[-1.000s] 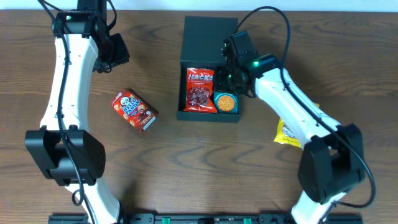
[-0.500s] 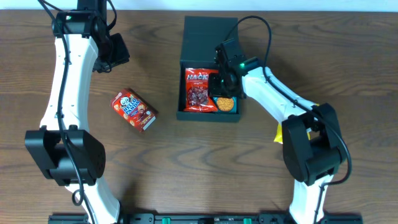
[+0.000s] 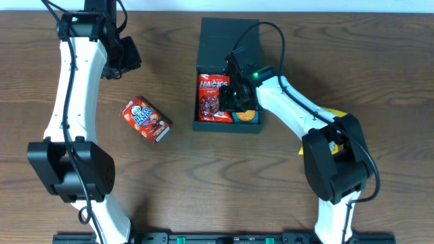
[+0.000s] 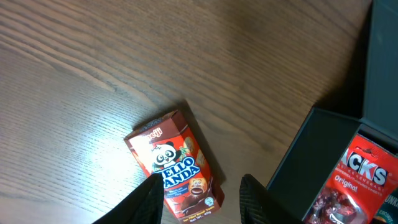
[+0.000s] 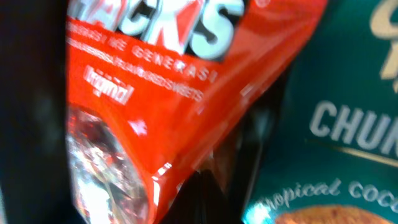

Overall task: Pack container
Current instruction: 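Open right gripper and withdraw it right toward the yellow bag, then lower right gripper onto the yellow Hacks bag and grasp it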

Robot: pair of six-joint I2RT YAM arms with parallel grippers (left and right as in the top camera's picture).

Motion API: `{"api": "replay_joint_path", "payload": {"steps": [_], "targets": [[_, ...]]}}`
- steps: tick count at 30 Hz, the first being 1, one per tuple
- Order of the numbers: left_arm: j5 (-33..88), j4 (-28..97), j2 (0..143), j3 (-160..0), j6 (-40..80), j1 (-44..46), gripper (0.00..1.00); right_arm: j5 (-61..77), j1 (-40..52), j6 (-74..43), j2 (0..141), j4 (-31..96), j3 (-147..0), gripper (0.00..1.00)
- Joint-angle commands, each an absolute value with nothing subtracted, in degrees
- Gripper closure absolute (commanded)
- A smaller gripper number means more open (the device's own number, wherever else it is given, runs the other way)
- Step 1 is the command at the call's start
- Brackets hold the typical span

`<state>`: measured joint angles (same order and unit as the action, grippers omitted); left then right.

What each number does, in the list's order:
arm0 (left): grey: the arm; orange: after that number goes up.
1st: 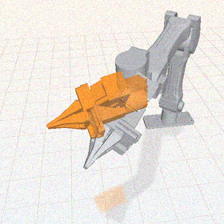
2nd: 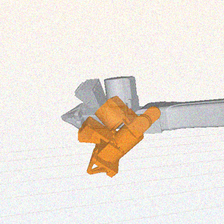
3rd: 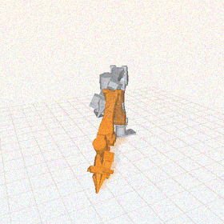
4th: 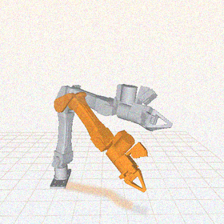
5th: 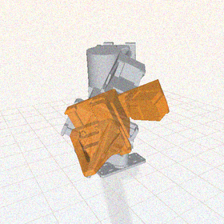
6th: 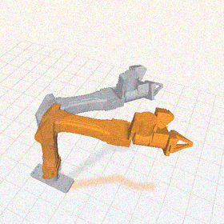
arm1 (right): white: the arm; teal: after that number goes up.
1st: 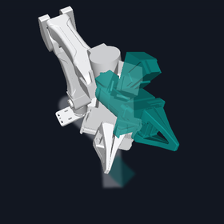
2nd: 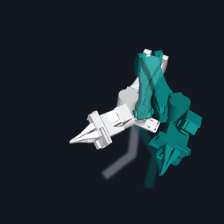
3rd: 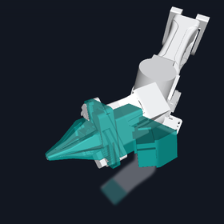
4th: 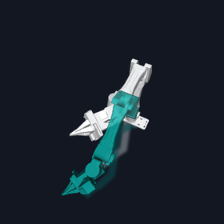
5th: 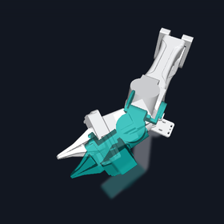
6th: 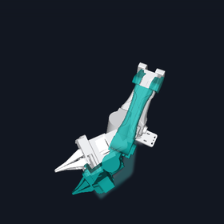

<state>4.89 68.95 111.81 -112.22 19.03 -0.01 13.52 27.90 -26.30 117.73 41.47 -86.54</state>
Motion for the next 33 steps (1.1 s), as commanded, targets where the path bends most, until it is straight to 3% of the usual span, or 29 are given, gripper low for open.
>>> {"api": "replay_joint_path", "payload": {"steps": [1, 17, 28, 33], "targets": [[4.08, 69.19, 111.96, -112.66, 18.22, -0.40, 0.59, 8.88, 28.29, -24.95, 117.95, 44.07, -88.90, 0.99], [4.01, 69.41, 111.96, -112.66, 18.20, -0.40, 0.59, -6.42, 23.35, -12.21, 111.55, 66.81, -111.87, 0.99], [4.03, 69.06, 111.96, -112.66, 18.20, -0.40, 0.58, -4.99, -0.05, -6.87, 97.91, 68.55, -101.10, 0.99], [4.01, 68.36, 111.96, -112.66, 18.20, -0.40, 0.58, 8.47, -14.83, -2.55, 92.49, 62.04, -88.03, 0.99]]}}
